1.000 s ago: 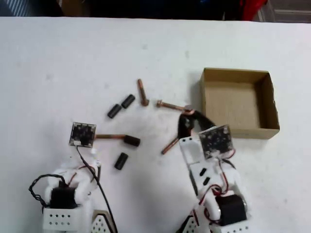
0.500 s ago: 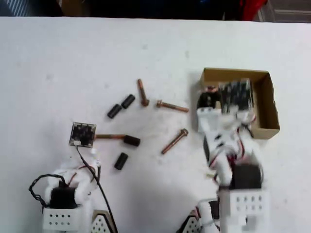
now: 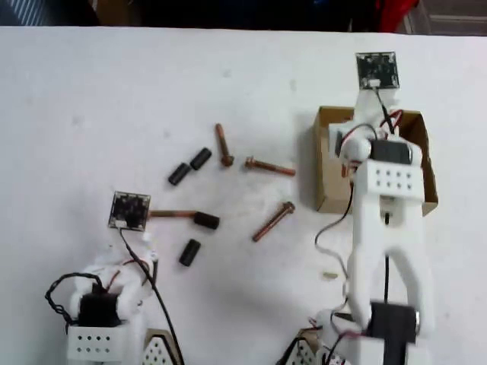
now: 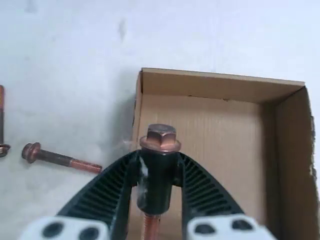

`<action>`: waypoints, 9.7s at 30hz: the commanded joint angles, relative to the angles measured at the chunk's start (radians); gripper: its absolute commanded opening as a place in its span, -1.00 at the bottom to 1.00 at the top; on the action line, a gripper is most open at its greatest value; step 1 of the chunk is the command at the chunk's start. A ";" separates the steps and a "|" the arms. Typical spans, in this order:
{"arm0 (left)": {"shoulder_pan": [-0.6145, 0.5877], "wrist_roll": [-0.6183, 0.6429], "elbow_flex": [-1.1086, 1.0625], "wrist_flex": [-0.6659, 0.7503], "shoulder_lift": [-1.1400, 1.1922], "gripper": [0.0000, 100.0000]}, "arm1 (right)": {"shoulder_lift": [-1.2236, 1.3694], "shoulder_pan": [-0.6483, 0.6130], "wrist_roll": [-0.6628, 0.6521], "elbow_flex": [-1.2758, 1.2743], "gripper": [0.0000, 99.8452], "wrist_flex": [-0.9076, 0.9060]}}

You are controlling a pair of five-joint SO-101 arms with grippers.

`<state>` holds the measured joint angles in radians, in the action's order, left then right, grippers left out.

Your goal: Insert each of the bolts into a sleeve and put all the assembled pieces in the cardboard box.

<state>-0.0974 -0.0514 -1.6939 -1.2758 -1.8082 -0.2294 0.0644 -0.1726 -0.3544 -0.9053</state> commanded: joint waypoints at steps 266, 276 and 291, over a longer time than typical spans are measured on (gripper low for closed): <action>-0.555 0.000 0.002 -0.006 -0.007 -0.96 | 0.035 -0.611 -0.199 0.651 -0.97 -0.806; -0.555 0.000 0.002 -0.006 -0.007 -0.96 | -0.395 -0.602 -0.201 0.390 -0.97 -0.803; -0.555 0.000 0.002 -0.006 -0.007 -0.96 | -0.812 -0.602 -0.203 0.034 -0.97 -0.739</action>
<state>-0.6498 -0.0514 -1.6939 -1.2758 -1.8082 -0.9797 -0.5493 -0.3767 -0.2946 -1.6771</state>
